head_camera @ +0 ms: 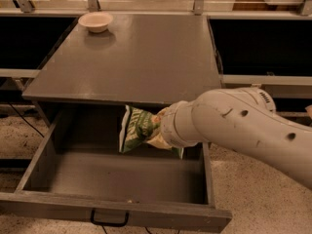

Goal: Pick green jalapeno chip bag from top drawer and place on counter

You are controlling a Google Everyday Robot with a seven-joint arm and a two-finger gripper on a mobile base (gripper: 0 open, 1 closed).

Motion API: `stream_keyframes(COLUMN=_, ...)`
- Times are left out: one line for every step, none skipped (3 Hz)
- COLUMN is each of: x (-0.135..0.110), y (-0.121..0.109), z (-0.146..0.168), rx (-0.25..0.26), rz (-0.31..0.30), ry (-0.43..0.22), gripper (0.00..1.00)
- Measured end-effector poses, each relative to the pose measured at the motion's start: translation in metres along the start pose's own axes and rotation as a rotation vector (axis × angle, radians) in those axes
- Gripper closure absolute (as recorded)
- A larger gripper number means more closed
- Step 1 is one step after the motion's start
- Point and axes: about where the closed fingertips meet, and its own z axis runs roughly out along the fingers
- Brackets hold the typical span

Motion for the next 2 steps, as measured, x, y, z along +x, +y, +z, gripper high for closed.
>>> stream_keyframes(x=0.005, y=-0.011, z=-0.015, rx=0.055, rz=0.016, ry=0.013, gripper=1.00)
stream_keyframes(x=0.020, y=-0.045, z=-0.054, rx=0.176, rz=0.047, ry=0.054, gripper=1.00)
